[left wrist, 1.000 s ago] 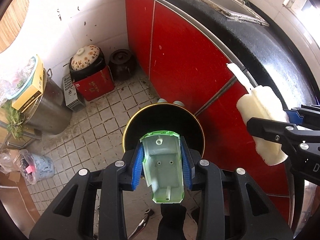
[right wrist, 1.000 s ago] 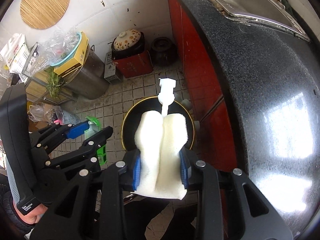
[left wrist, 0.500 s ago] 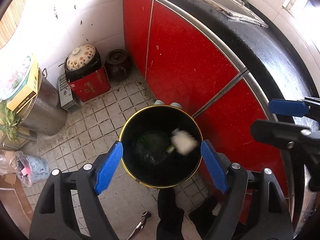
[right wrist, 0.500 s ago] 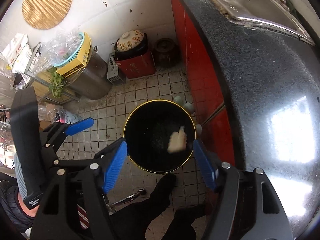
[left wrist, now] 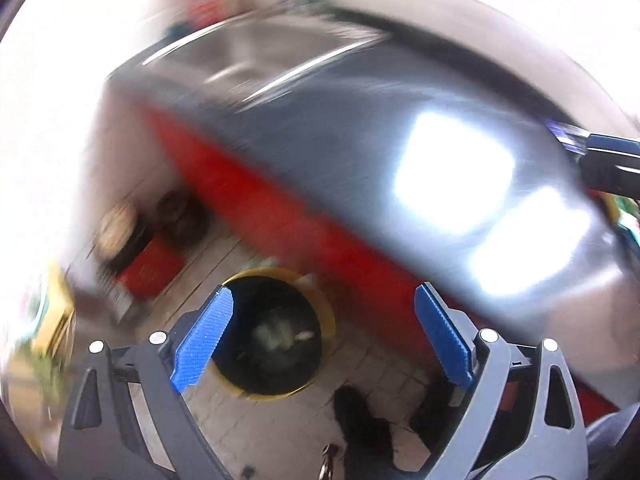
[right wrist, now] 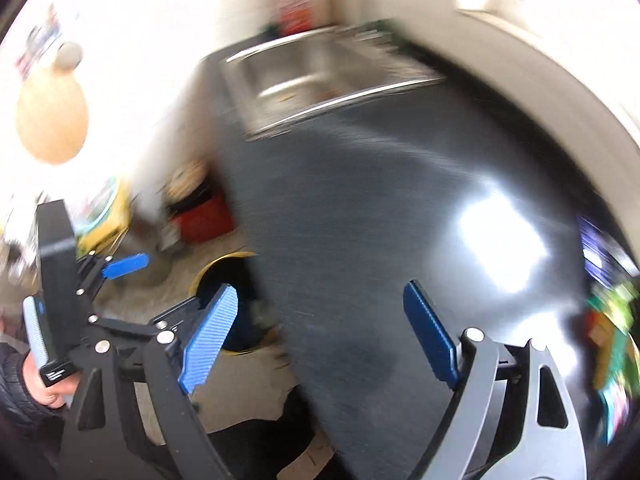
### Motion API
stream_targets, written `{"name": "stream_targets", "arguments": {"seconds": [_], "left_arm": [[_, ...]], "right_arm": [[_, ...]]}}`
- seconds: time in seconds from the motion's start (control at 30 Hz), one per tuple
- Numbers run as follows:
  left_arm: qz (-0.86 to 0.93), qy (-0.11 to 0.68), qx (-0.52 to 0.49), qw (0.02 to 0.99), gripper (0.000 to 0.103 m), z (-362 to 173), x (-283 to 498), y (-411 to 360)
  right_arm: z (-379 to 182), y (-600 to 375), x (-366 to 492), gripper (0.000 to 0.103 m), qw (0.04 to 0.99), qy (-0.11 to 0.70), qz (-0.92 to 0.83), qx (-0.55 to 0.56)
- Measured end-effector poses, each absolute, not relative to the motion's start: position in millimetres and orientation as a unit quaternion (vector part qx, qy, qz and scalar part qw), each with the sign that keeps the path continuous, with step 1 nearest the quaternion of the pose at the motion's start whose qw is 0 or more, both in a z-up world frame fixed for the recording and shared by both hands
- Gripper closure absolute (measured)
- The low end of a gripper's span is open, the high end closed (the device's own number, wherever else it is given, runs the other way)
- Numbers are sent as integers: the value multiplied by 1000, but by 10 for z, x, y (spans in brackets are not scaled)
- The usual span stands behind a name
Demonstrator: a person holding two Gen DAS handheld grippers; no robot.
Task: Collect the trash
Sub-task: 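Swing both open tools back over the countertop, then grasp the green juice carton with the left tool while the right tool grasps the pink-blue wrapper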
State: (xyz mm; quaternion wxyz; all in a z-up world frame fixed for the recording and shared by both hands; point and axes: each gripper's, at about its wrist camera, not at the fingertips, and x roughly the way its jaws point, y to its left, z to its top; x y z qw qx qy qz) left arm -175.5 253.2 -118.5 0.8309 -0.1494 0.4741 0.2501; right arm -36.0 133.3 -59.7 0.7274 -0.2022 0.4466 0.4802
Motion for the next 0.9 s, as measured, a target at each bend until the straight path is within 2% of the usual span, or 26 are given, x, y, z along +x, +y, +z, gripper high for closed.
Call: {"name": "stream_targets", "arguments": {"seconds": [0.2, 0.47, 0.7, 0.9], "left_arm": [[92, 456, -36, 885, 13, -828, -525, 1359], [-41, 446, 34, 894, 13, -676, 398, 5], [-73, 458, 78, 882, 13, -765, 802, -479], [-54, 474, 96, 874, 13, -890, 1295, -411]], "right_arm": [[-347, -81, 325, 20, 815, 441, 350, -134], [-349, -1809, 802, 20, 862, 453, 221, -57], [-510, -2488, 986, 20, 862, 464, 199, -42], [-713, -2542, 1268, 20, 849, 481, 213, -49]]}}
